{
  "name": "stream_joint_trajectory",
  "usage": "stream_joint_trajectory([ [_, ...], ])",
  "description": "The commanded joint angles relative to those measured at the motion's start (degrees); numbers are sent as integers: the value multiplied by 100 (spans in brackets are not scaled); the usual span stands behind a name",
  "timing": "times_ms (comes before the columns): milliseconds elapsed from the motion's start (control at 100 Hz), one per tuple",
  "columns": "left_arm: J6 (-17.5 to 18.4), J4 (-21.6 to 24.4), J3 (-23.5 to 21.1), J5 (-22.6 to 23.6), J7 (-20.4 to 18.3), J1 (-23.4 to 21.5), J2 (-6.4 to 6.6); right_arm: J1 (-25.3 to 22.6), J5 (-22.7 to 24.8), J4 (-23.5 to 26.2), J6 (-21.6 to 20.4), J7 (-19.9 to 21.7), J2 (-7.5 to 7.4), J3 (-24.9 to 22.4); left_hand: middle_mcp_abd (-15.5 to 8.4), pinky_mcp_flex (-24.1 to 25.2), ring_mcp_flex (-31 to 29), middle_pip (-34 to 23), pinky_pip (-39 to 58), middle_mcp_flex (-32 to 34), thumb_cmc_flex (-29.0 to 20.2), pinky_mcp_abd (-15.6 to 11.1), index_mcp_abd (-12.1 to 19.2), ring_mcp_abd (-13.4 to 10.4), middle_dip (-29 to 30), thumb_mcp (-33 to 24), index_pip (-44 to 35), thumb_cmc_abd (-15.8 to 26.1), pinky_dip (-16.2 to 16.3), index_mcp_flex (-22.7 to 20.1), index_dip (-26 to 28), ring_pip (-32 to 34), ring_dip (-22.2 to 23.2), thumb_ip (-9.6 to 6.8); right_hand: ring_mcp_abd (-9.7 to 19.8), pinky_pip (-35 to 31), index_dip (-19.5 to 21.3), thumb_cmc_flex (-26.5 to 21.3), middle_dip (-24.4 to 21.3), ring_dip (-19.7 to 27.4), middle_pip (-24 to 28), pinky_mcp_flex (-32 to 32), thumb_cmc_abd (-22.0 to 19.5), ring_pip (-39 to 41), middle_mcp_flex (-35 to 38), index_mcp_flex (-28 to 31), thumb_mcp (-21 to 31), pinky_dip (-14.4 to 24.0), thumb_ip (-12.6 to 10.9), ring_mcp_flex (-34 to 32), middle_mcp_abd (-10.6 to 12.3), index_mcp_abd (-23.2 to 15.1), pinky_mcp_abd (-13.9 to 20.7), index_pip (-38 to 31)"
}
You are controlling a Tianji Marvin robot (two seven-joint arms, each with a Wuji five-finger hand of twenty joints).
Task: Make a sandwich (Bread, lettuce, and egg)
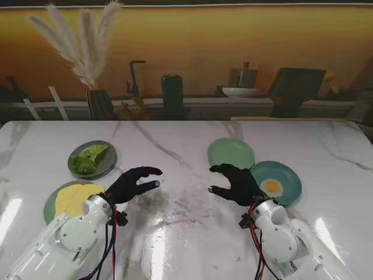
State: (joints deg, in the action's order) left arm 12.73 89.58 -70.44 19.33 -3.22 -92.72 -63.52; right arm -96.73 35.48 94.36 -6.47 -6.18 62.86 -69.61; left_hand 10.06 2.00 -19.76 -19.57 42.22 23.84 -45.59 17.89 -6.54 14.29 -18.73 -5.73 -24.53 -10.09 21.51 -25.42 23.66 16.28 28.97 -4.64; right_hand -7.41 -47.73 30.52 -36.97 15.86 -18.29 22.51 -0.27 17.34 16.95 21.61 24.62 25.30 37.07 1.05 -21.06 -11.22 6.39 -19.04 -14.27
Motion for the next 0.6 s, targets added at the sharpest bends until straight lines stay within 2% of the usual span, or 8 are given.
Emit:
stream_joint_trajectory([
  [0,-66,56,-10,-13,-40,-12,-14,-33,-11,44,8,30,106,5,-13,49,-16,8,45,63,-7,13,60,-97,-44,-24,-15,-29,31,25,3,34,2,-58,137,-91,-72,-46,-23,-24,93,-70,-142,35,-193,-125,-119,-37,-43,131,36,5,57,-67],
  [300,-25,75,-31,61,-49,-54,0,-94,13,83,10,71,94,-45,-26,72,-17,55,-9,66,18,42,111,-104,-33,10,31,-46,22,29,-3,-14,-16,-26,130,-93,-84,-45,-31,-21,77,-41,-140,26,-163,-96,-132,-48,-42,101,38,-10,58,-68],
  [590,-140,51,-72,15,-58,-22,-11,181,81,-16,102,107,90,-3,-6,99,19,85,-48,39,-1,25,103,-85,-30,24,65,-34,22,24,-2,-49,-20,-19,104,-54,-96,-71,-36,-19,58,25,-65,19,-127,-87,-124,-90,-43,67,27,-5,155,-62],
])
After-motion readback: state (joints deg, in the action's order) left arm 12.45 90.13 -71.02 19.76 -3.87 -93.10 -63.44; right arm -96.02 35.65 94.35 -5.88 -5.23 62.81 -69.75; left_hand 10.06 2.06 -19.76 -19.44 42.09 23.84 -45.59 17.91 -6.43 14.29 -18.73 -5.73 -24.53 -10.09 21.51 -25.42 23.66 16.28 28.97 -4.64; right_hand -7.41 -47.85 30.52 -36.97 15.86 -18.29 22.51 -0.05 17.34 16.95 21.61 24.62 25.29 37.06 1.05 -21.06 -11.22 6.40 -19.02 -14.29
